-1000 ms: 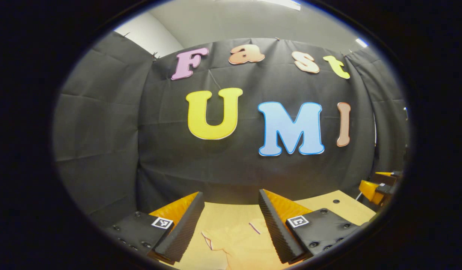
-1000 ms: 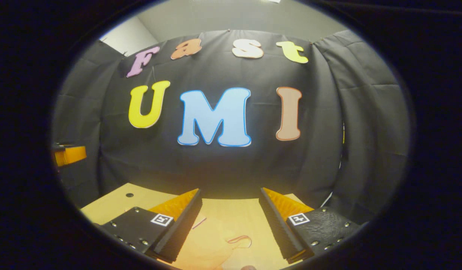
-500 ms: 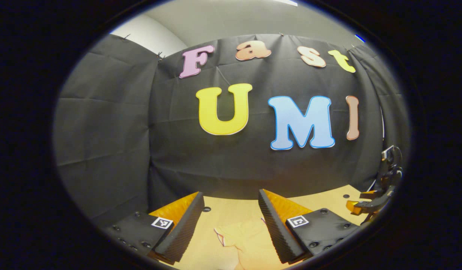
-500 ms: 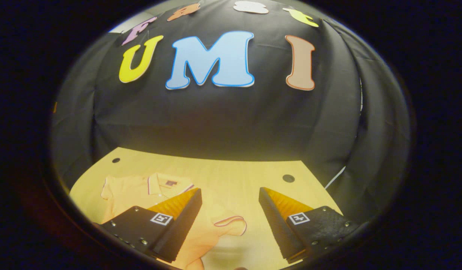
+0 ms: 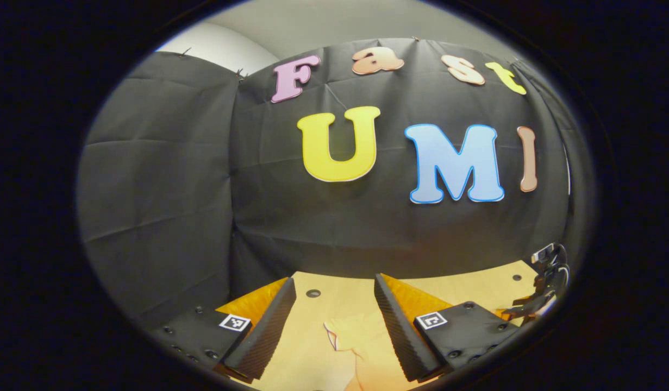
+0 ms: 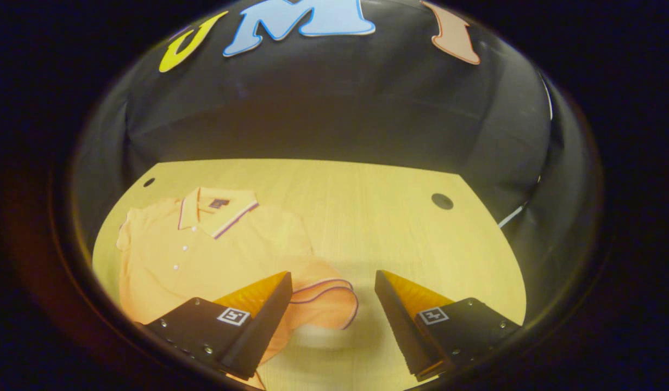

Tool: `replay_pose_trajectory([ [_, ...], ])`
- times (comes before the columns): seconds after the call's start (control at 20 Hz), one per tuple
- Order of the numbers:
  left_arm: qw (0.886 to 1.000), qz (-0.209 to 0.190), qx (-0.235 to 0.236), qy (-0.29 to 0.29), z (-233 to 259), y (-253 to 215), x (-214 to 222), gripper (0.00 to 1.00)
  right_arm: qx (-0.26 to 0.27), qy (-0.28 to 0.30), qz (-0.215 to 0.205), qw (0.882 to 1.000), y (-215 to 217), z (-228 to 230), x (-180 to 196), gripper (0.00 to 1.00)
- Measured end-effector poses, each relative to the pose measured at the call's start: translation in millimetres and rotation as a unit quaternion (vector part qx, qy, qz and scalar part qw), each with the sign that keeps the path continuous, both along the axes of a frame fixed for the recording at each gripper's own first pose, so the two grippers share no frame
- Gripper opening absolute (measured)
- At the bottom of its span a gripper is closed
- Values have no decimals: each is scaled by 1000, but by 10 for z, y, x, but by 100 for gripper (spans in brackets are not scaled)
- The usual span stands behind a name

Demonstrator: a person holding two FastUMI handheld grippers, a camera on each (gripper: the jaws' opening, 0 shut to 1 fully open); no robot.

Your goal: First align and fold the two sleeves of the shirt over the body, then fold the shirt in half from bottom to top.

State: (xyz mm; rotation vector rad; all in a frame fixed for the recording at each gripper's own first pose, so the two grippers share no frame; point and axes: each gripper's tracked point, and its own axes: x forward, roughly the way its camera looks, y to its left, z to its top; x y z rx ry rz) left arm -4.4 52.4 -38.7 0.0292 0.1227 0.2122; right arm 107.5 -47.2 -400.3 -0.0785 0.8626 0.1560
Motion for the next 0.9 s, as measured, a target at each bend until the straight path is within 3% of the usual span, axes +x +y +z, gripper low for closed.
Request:
replay_pose_trajectory([
  [0.15,1000,4,1,8,-49,-12,38,93,-2,31,1,1000,-28,-232,-30,96],
  [0.3,1000,7,1,13,-82,-26,52,94,11,60,0,998,31,-369,-98,85],
  [0.35,1000,8,1,14,-103,-27,44,94,24,64,0,998,79,-366,-117,64],
  [0.4,1000,9,-1,15,-115,-27,56,94,28,65,-6,997,105,-378,-91,57],
  [0.45,1000,9,-3,17,-123,-34,55,94,31,64,-7,997,106,-382,-97,35],
  [0.5,1000,9,-5,18,-134,-31,60,94,23,63,-10,998,102,-378,-63,27],
  [0.55,1000,9,-7,19,-154,-30,65,94,17,60,-9,998,118,-369,-70,12],
  [0.7,1000,8,-10,20,-172,-19,72,94,4,62,-8,998,144,-340,-72,5],
  [0.9,1000,5,-7,21,-197,9,79,93,9,40,-15,999,237,-129,-1,5],
])
